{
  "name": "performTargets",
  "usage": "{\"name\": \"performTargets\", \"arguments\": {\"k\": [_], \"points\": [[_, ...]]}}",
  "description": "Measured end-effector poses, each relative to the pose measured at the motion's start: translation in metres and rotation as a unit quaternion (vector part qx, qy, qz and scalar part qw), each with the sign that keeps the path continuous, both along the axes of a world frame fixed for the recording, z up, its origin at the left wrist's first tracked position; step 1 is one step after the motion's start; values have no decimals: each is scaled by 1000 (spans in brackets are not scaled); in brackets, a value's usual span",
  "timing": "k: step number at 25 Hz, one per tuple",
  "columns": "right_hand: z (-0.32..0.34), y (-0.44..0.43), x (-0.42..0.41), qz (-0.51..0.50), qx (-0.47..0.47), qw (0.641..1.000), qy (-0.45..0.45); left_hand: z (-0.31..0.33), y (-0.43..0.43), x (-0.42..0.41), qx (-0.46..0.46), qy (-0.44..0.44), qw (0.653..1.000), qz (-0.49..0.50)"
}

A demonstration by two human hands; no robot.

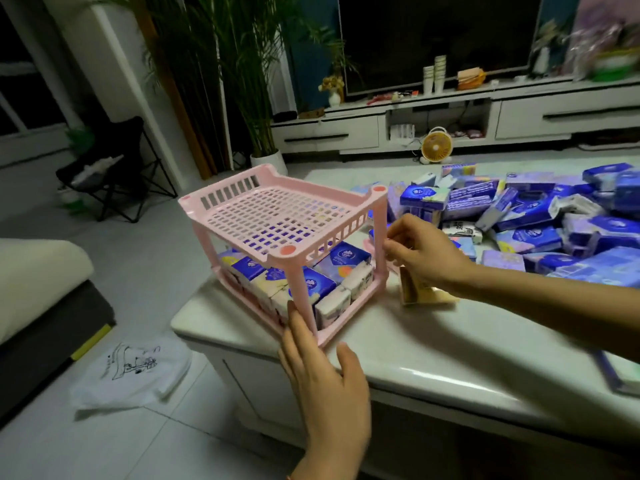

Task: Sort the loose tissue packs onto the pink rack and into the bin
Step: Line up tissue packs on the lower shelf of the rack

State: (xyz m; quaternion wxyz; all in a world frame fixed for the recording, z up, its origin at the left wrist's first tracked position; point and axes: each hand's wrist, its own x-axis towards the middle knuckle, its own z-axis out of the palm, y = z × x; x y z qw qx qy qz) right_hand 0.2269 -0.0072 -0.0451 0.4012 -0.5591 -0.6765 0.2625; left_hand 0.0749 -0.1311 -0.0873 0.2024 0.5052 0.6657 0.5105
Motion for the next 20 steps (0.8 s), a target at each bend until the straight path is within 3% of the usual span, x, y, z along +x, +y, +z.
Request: {"name": "performTargets", "arguments": {"k": [4, 8, 12, 14, 15, 17, 19, 20], "points": [[10, 3, 16, 101, -72, 992, 15, 7, -3, 28, -31, -15, 997, -67], [15, -7, 27, 30, -33, 999, 25, 9, 24, 44, -11, 58, 984, -169], [15, -14, 31, 34, -27, 999, 23, 21, 70, 43, -39, 80, 961, -263], [13, -13, 28, 42, -29, 999, 16, 31, 81, 33, -14, 28, 964, -265], [12, -12, 25, 47, -24, 999, -3, 34, 83, 23, 20, -20, 975, -222], [9, -9, 17, 47, 4, 998, -32, 42, 85, -5, 147, -68, 987, -15], [7, -4, 11, 24, 29, 999, -11, 46, 84, -42, 269, -24, 949, 161], [6, -1, 10, 17, 33, 999, -1, 45, 85, -60, 274, -6, 939, 208]]}}
